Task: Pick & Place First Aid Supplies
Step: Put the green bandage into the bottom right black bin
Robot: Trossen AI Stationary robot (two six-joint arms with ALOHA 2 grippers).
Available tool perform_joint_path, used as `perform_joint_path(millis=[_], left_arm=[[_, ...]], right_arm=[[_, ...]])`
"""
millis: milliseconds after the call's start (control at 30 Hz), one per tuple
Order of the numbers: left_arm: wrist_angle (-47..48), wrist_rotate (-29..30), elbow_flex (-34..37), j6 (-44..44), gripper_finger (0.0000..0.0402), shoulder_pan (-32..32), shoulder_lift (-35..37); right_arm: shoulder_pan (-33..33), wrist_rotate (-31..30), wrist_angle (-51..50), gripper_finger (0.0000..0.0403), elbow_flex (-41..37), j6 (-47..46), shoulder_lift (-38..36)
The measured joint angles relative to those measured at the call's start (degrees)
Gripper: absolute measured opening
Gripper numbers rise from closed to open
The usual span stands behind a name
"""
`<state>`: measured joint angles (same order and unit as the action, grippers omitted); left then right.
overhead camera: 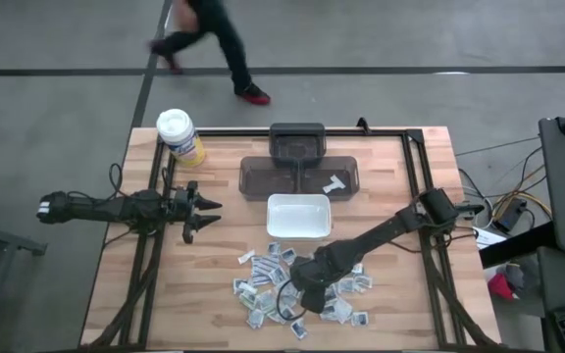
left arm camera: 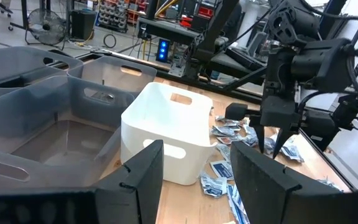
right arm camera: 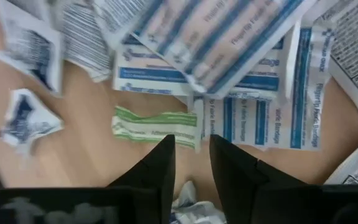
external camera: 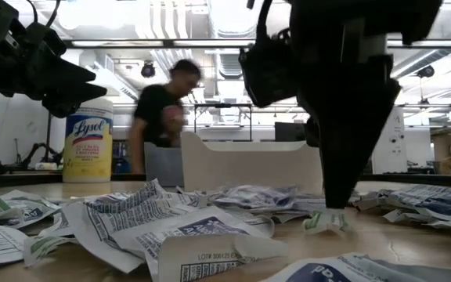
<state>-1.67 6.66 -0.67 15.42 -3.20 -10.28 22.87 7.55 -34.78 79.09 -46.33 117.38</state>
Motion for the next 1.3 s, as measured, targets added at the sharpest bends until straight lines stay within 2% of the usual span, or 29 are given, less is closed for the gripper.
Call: perform_joint_path(millis=[333, 833, 1300], left_arm=[[0.0, 0.0, 0.0, 0.0, 0.0183, 0.0, -0.1], [0.0, 0.0, 0.0, -0.2, 0.0183, 0.0, -0.1], [0.0, 0.0, 0.0, -0.2, 0.0183, 0.0, -0.1]], right_arm=[[0.1, -0.8, -1.9, 0.0091, 2.1, -0.1, 3.3], [0.2, -1.0, -3.1, 0.0025, 2.3, 2.0, 3.2], [0.7, -0.4, -6.1, 0.0013, 2.4, 2.0, 2.9]])
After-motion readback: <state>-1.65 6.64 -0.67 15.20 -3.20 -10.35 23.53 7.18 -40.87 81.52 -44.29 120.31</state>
